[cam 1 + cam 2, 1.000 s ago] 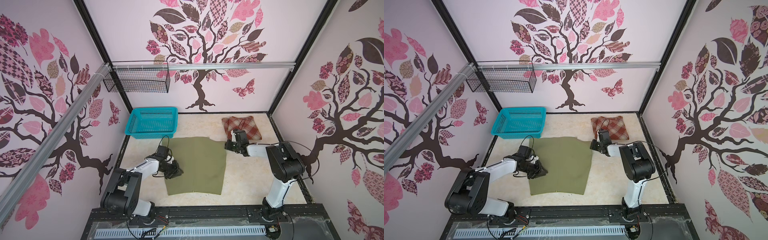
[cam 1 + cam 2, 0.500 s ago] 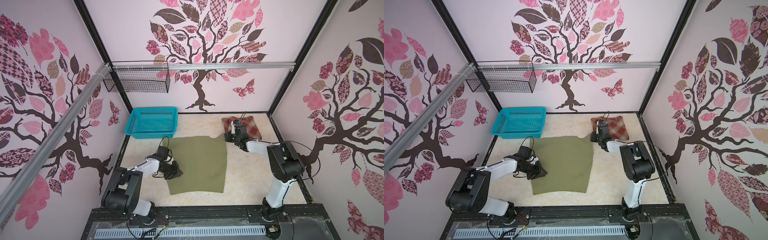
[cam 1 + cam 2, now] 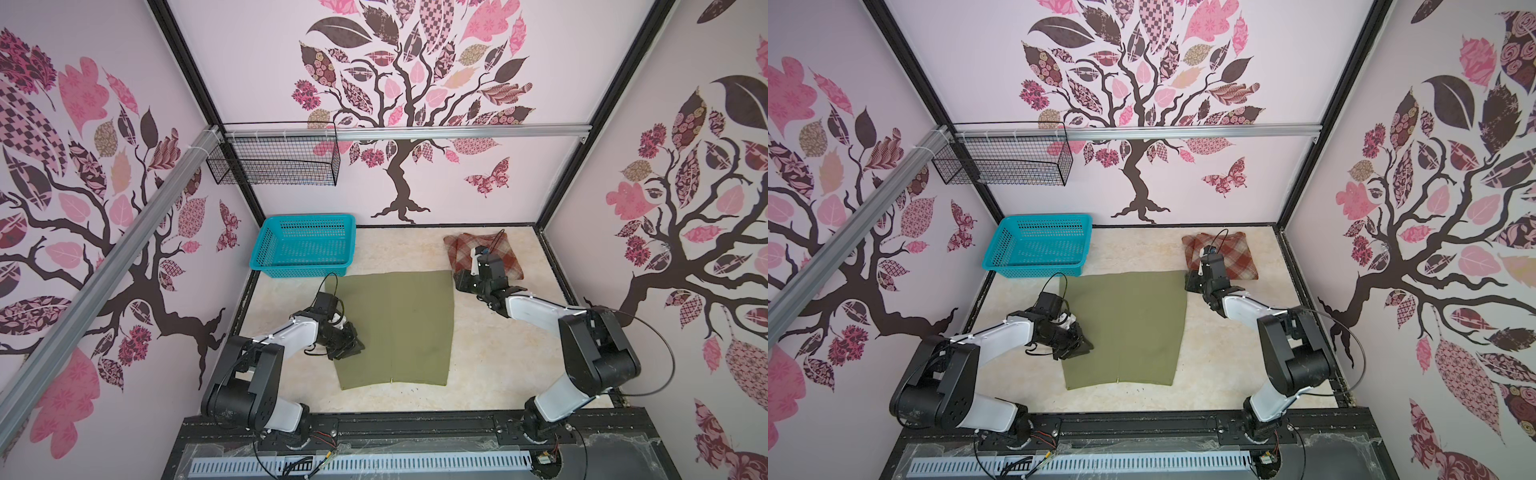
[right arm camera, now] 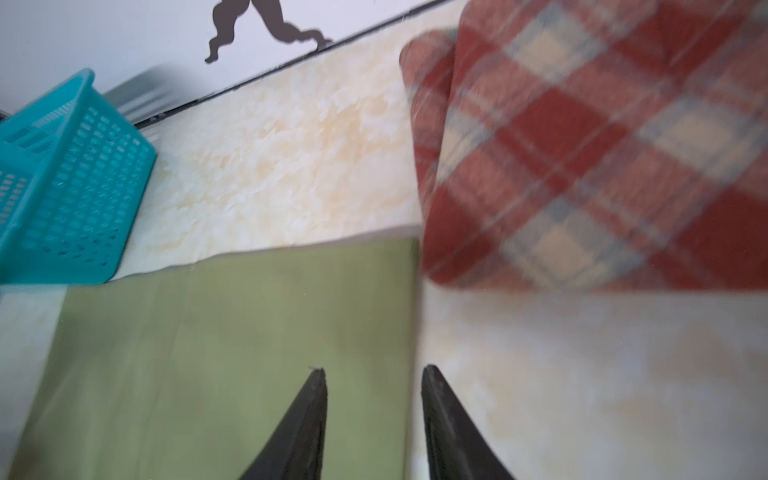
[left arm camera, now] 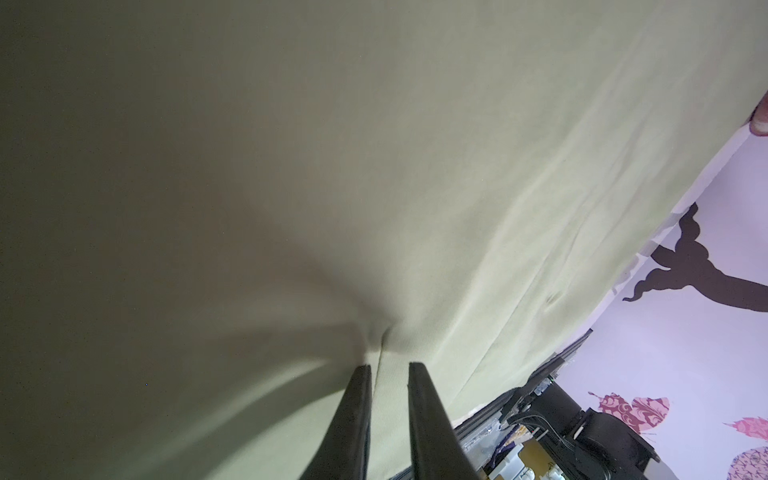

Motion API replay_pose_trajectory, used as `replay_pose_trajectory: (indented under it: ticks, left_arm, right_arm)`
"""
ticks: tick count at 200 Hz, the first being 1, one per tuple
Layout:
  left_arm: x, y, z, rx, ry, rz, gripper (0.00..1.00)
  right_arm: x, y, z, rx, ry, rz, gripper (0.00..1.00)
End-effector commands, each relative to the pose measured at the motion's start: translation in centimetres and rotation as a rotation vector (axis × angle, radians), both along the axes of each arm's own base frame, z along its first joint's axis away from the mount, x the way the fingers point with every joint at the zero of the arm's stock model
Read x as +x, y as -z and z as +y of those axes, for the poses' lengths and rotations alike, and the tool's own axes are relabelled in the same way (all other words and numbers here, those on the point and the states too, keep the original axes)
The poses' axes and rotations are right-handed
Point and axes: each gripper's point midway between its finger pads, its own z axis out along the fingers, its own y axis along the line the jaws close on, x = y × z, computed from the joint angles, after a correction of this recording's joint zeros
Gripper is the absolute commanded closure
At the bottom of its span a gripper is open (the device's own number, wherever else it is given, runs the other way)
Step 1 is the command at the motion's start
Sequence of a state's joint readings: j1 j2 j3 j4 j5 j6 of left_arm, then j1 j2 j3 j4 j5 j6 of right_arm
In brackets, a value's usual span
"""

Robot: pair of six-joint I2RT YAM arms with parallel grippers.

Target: Fold and stack the skirts

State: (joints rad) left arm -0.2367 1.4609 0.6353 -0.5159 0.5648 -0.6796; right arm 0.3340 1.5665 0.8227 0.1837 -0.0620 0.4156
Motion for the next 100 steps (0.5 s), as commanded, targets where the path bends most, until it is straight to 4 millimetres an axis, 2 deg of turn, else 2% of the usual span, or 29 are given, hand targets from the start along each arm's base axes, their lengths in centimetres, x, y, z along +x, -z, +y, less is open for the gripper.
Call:
replay_pose_trajectory:
  ticks: [1, 19, 41, 75, 100]
  left_arm:
    - [1.2, -1.2, -0.1, 0.015, 0.023, -0.047, 0.8]
    - [1.4, -1.4, 0.0, 0.027, 0.029, -0.057, 0.8]
    - [1.8, -1.5, 0.1, 0.042, 0.038, -0.065, 0.8]
    - [2.1, -1.5, 0.5, 0.08, 0.07, -0.059, 0.8]
    - [1.8, -1.1, 0.6, 0.086, 0.084, -0.04, 0.8]
  right_arm:
    - [-5.7, 1.6, 3.3, 0.006, -0.096, 0.136, 0.7]
    - [-9.4, 2.5, 4.7, 0.053, -0.144, 0.208, 0.87]
    - [-12.9, 3.1, 5.0, 0.131, -0.174, 0.261, 1.0]
    - [-16.7, 4.0, 5.3, 0.17, -0.22, 0.34, 1.0]
    - [-18.0, 5.4, 4.7, 0.168, -0.215, 0.388, 1.0]
